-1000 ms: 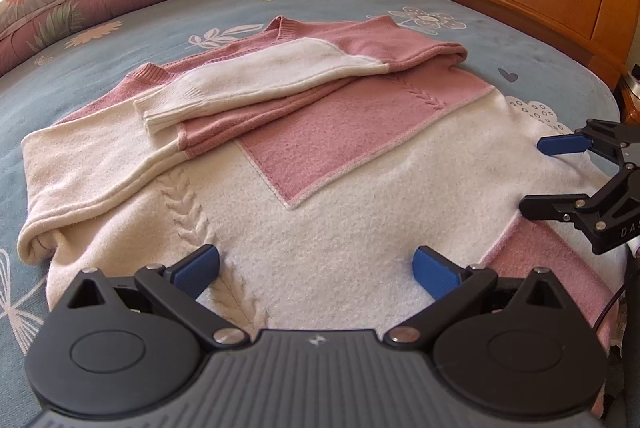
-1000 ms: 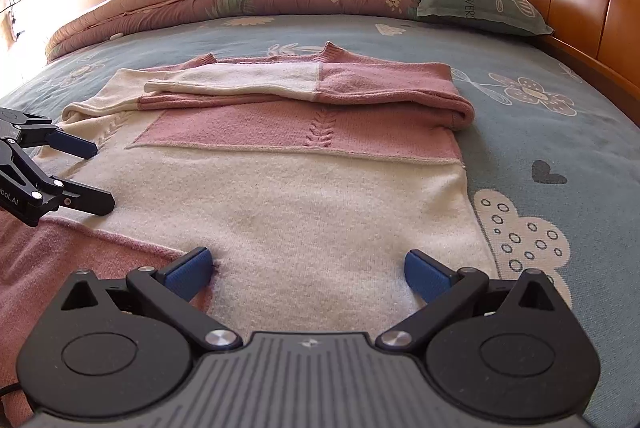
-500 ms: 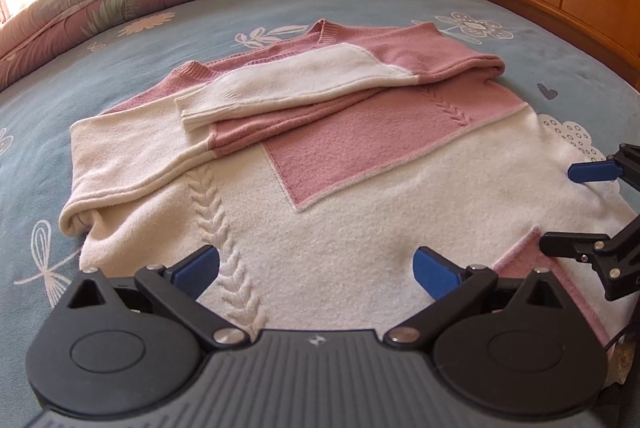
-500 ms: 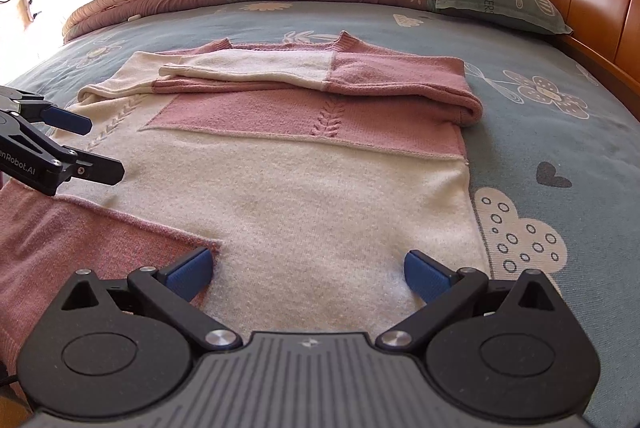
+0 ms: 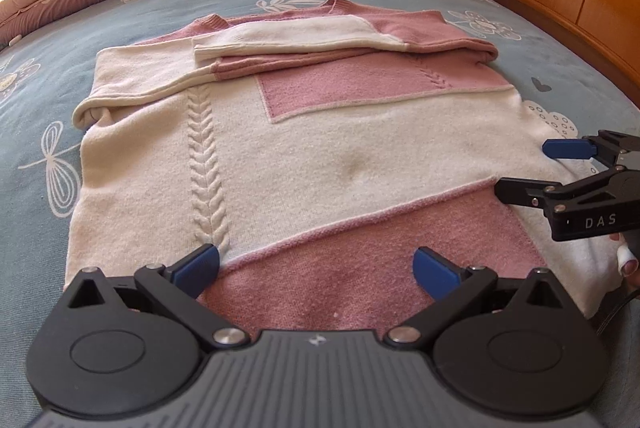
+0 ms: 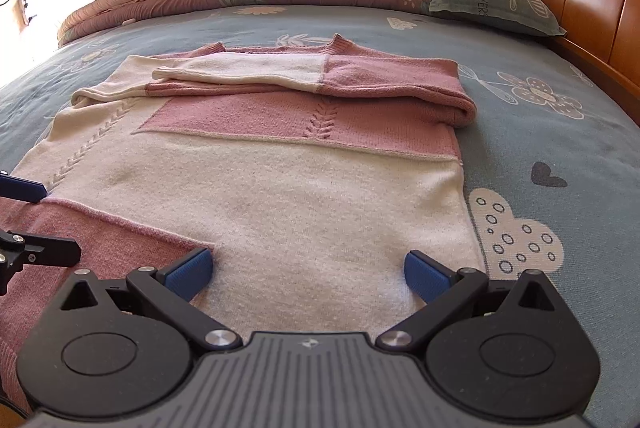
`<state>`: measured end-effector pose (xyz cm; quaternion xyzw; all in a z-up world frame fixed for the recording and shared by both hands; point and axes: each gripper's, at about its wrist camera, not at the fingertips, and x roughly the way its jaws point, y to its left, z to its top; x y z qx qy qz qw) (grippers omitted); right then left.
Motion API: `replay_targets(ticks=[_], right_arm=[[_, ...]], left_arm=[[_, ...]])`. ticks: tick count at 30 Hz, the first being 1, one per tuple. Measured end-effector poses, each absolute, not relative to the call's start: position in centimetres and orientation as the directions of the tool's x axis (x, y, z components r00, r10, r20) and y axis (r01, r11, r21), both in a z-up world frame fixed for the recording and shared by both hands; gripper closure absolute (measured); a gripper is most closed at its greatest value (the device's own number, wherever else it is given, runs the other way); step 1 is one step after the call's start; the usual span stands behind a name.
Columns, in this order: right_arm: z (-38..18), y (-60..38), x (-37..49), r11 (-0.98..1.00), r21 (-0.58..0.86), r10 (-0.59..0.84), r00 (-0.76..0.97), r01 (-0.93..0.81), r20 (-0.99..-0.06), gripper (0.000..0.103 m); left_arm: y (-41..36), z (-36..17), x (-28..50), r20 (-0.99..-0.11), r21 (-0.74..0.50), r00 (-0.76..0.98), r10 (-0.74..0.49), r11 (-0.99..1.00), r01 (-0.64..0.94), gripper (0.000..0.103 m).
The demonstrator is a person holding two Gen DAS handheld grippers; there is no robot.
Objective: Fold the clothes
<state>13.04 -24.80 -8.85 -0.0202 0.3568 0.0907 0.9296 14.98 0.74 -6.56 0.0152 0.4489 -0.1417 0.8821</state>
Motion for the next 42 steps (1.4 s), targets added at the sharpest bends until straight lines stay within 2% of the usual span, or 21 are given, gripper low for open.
replay_targets(ticks=[10, 16, 19, 24, 27, 32, 36, 39, 42], right_arm=[[-8.7, -24.6, 13.0, 0.984, 0.018, 0.140, 0.721, -0.175, -0.678, 0.000], [-8.9, -24.4, 12.8, 0.986, 0.011, 0.131, 0.738, -0.165, -0.663, 0.000], [-9.0, -24.4, 12.9, 0.987, 0.011, 0.129, 0.739, -0.163, -0.661, 0.000], [-9.0, -24.3, 13.1, 0.986, 0.012, 0.132, 0.741, -0.165, -0.659, 0.000], [-9.0, -24.4, 13.2, 0.986, 0.013, 0.135, 0.739, -0.168, -0.660, 0.000], [-9.0, -24.4, 13.2, 0.985, 0.011, 0.136, 0.740, -0.171, -0.659, 0.000], [-9.0, -24.4, 13.1, 0.985, 0.012, 0.135, 0.741, -0.170, -0.658, 0.000], [-9.1, -24.3, 13.1, 0.986, 0.010, 0.133, 0.743, -0.168, -0.656, 0.000], [-9.0, -24.3, 13.0, 0.986, 0.008, 0.131, 0.744, -0.166, -0.655, 0.000]], left_arm=[[0.9, -6.0, 14.1, -0.814, -0.093, 0.543, -0.206, 0.969, 0.228, 0.001], [5.4, -2.0, 18.9, -0.726, -0.209, 0.637, -0.258, 0.966, 0.153, 0.001], [8.3, -1.3, 22.9, -0.694, -0.311, 0.658, -0.292, 0.946, 0.092, 0.001], [10.5, -3.4, 27.5, -0.695, -0.426, 0.635, -0.336, 0.905, 0.013, 0.001], [11.5, -6.3, 29.2, -0.729, -0.475, 0.584, -0.356, 0.878, -0.057, 0.001], [12.7, -7.1, 30.4, -0.698, -0.488, 0.640, -0.322, 0.868, -0.095, 0.001], [11.2, -5.9, 30.2, -0.725, -0.414, 0.625, -0.289, 0.908, -0.060, 0.001], [10.9, -4.4, 28.2, -0.672, -0.440, 0.666, -0.323, 0.898, -0.009, 0.001], [10.5, -4.6, 27.1, -0.657, -0.472, 0.656, -0.372, 0.881, 0.027, 0.001]])
